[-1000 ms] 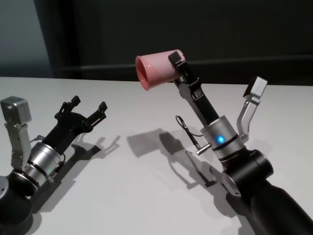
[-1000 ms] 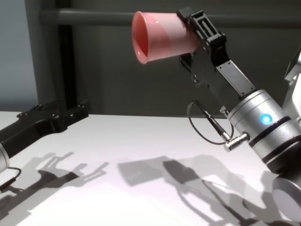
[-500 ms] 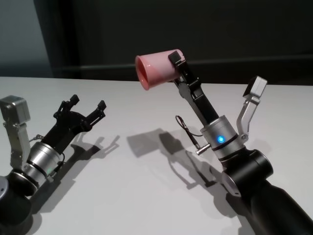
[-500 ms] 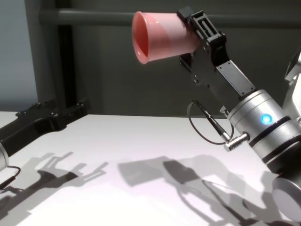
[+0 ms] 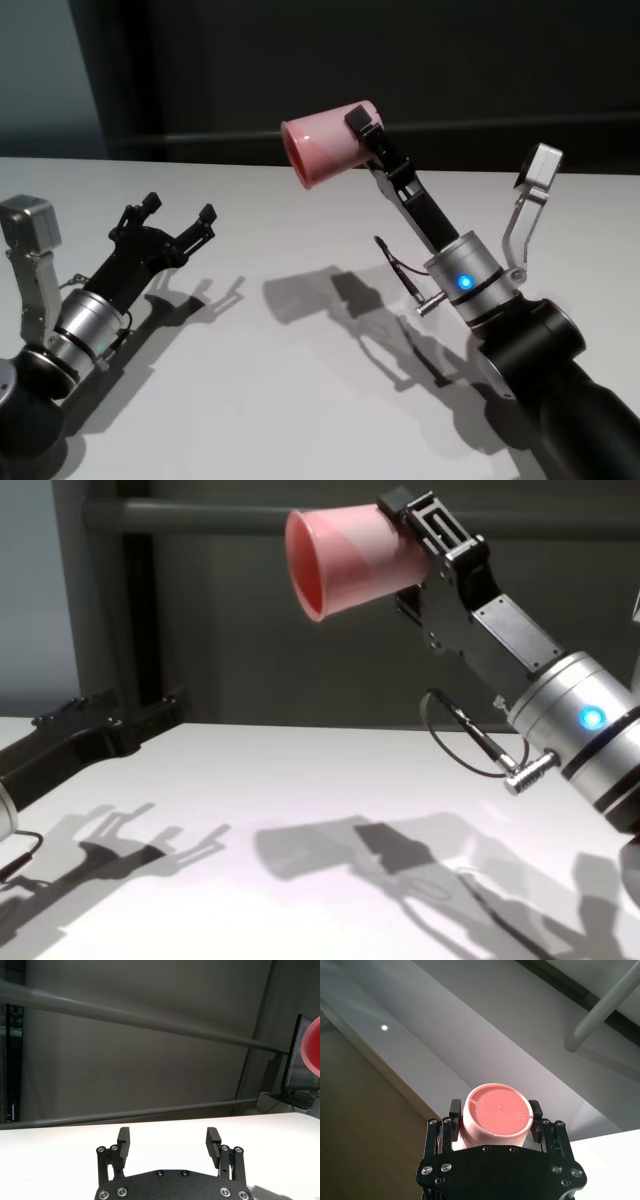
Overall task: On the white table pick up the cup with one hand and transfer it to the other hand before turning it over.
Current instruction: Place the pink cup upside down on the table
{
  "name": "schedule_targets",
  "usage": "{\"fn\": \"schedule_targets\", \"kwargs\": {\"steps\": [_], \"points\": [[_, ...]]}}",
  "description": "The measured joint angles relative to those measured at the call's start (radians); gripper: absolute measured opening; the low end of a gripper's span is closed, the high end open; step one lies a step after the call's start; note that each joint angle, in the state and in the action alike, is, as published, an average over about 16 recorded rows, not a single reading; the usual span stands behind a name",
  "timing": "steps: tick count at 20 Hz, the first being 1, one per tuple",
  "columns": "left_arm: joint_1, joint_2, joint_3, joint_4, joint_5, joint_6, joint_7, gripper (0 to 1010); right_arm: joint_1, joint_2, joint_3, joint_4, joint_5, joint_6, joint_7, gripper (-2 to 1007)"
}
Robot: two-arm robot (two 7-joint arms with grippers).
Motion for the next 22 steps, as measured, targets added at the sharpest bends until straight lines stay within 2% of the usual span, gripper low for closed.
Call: {"fn": "schedule_targets", "kwargs": {"steps": [5, 12, 17, 22], "points": [[0.0, 0.0, 0.0, -0.001, 0.0, -0.001, 0.001, 1003, -0.024, 0.066, -0.038, -0.126, -0.077, -0.017, -0.143, 785], [0.001, 0.0, -0.001, -0.001, 0.0, -0.001, 0.002, 1003, -0.04, 0.158, -0.103, -0.294, -0.222, -0.011, -0.389, 785], [0.001, 0.0, -0.001, -0.002, 0.0, -0.002, 0.002, 1003, -0.038, 0.202, -0.15, -0.382, -0.34, 0.03, -0.56, 785], [0.001, 0.0, -0.001, -0.002, 0.0, -0.002, 0.002, 1003, -0.024, 0.229, -0.2, -0.447, -0.465, 0.109, -0.72, 785]]}}
